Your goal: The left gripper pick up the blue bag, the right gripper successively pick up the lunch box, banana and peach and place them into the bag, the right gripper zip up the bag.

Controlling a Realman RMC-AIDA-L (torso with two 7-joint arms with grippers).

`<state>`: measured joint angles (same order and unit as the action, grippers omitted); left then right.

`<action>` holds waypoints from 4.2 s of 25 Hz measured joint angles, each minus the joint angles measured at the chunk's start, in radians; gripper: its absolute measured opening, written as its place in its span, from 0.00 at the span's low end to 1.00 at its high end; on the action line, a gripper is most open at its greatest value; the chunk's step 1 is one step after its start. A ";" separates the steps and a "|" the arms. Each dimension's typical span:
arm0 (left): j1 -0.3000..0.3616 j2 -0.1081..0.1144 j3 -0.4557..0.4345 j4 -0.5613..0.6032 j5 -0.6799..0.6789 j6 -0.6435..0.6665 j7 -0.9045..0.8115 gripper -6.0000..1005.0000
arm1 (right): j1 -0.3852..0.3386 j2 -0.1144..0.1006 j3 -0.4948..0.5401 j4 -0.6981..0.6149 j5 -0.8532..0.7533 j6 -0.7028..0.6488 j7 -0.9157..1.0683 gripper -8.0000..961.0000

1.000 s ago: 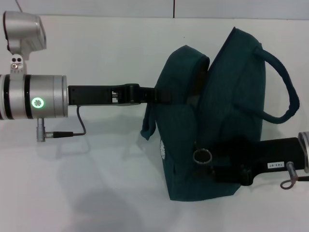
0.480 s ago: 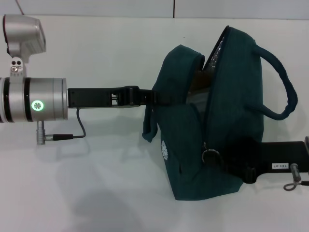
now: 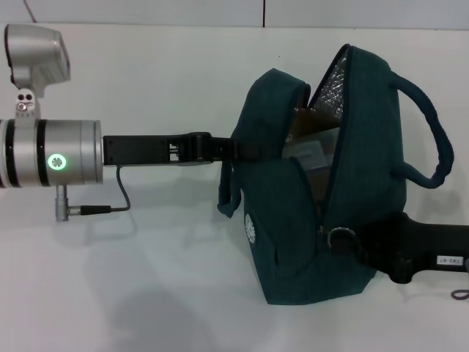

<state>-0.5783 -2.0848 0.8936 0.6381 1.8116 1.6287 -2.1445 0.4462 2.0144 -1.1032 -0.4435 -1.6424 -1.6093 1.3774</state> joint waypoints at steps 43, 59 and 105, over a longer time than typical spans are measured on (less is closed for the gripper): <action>-0.010 0.002 0.001 -0.008 -0.026 -0.002 0.040 0.08 | -0.013 -0.041 0.072 -0.037 -0.105 -0.119 -0.002 0.09; -0.009 0.002 0.001 -0.008 -0.026 -0.003 0.040 0.08 | -0.003 -0.015 0.062 -0.037 -0.120 -0.084 -0.010 0.13; 0.000 0.000 0.001 -0.008 -0.026 -0.003 0.045 0.10 | 0.046 0.008 0.015 -0.006 -0.095 -0.021 -0.039 0.32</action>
<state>-0.5783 -2.0846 0.8942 0.6305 1.7855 1.6260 -2.0990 0.4925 2.0221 -1.0883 -0.4495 -1.7378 -1.6301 1.3383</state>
